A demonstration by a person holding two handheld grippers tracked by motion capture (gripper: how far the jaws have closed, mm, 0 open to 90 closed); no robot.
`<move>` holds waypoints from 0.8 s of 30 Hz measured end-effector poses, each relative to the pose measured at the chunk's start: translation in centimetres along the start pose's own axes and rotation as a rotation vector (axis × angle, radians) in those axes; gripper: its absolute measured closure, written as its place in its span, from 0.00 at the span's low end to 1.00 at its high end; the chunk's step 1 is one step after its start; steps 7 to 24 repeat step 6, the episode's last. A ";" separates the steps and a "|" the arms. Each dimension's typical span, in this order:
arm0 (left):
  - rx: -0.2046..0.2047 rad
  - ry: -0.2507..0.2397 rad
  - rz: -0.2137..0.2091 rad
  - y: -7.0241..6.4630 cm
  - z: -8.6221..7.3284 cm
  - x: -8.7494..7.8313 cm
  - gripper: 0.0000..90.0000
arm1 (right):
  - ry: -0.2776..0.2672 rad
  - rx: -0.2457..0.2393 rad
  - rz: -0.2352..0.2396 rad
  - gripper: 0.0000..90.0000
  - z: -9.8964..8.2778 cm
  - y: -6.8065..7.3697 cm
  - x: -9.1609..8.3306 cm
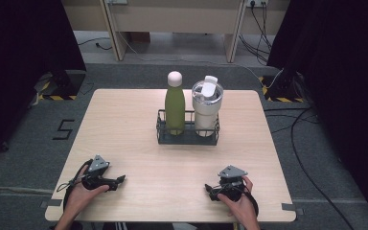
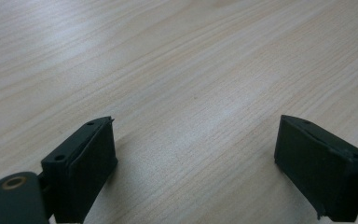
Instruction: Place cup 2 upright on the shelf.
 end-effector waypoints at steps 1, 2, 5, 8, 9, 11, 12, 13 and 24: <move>0.000 0.000 0.000 0.0 0.0 0.0 0.13 | 0.000 0.000 0.000 0.14 0.0 0.0 0.0; 0.000 0.000 0.000 0.0 0.0 0.0 0.13 | 0.000 0.000 0.001 0.14 0.0 0.0 0.0; 0.000 0.000 0.000 0.0 0.0 0.0 0.13 | 0.000 0.000 0.001 0.14 0.0 0.0 0.0; 0.000 0.000 0.000 0.0 0.0 0.0 0.13 | 0.002 0.000 0.001 0.14 0.0 0.0 0.0; 0.000 0.000 0.000 0.0 0.0 0.0 0.13 | 0.002 0.000 0.001 0.14 0.0 0.0 0.0; 0.000 0.000 0.000 0.0 0.0 0.0 0.13 | 0.002 0.000 0.001 0.14 0.0 0.0 0.0; 0.000 0.000 0.000 0.0 0.0 0.0 0.13 | 0.002 0.000 0.001 0.14 0.0 0.0 0.0; 0.000 0.000 0.000 0.0 0.0 0.0 0.13 | 0.002 0.000 0.001 0.14 0.0 0.0 0.0; 0.000 0.000 0.000 0.0 0.0 0.0 0.13 | 0.002 0.000 0.001 0.14 0.0 0.0 0.0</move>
Point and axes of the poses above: each handheld gripper's, and its own axes: x roughly forward along the jaws, z roughly out of its top, y roughly to its left, the point moved 9 cm from there along x, roughly forward along the jaws, and after that the axes turned 5 degrees about -x, right-handed, at the moved point
